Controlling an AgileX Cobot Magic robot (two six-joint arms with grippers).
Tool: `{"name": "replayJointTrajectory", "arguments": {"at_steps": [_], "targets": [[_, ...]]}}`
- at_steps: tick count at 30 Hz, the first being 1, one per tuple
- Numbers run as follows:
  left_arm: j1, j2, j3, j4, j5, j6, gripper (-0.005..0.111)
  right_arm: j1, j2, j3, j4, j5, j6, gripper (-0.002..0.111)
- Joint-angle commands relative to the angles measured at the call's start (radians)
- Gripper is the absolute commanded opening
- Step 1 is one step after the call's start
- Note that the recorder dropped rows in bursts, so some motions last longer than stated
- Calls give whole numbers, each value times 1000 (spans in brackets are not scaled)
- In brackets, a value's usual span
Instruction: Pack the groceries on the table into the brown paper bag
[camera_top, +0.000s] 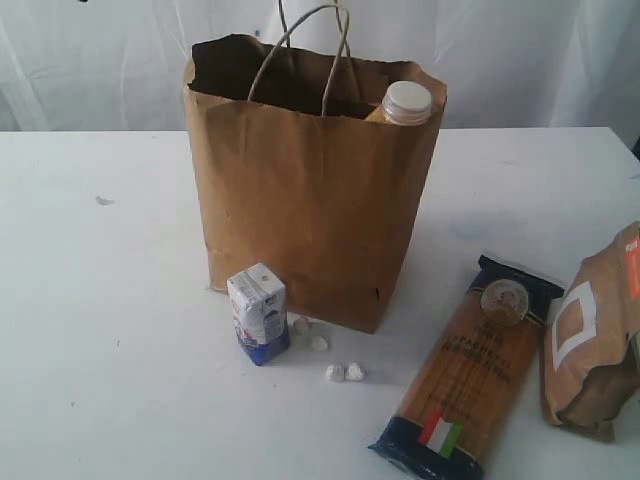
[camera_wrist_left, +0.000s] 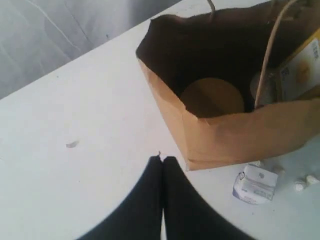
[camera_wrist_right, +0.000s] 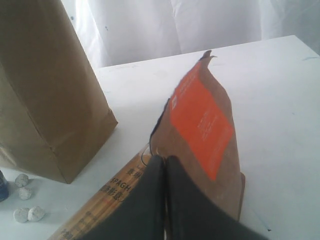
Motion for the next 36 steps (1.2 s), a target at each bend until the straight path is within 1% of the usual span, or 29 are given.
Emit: {"name": "replayJointTrajectory", "arguments": {"at_steps": [1,2,3,4,5,6,8,9,12,14,16,19,25,36], "targets": [[1,-164,239,-63,-110,-15,0,-5,-6,4,-2,-13,-2,0],[1,-196,288,-78,-137,-15,0,-5,-6,4,-2,-13,-2,0],[1,-255,377,-109,-179,-15,0,-5,-6,4,-2,-13,-2,0],[1,-287,427,-126,-203,-15,0,-5,-6,4,-2,-13,-2,0],[1,-351,518,-152,-249,-15,0,-5,-6,4,-2,-13,-2,0],[1,-382,568,-162,-274,-15,0,-5,-6,4,-2,-13,-2,0],[1,-479,734,-191,-347,-20,0,-5,-6,4,-2,-10,-2,0],[1,-504,771,-191,-359,-31,0,-5,-6,4,-2,-10,-2,0],[1,-609,945,-195,-424,-87,0,-5,-6,4,-2,-10,-2,0],[1,-662,1035,-200,-459,-118,0,-5,-6,4,-2,-12,-2,0],[1,-702,1091,-231,-468,-121,0,-5,-6,4,-2,-12,-2,0],[1,-735,1121,-271,-477,-121,0,-5,-6,4,-2,-12,-2,0],[1,-785,1134,-278,-480,-119,0,-5,-6,4,-2,-12,-2,0],[1,-785,1134,-285,-466,-121,0,-5,-6,4,-2,-10,-2,0]]}}
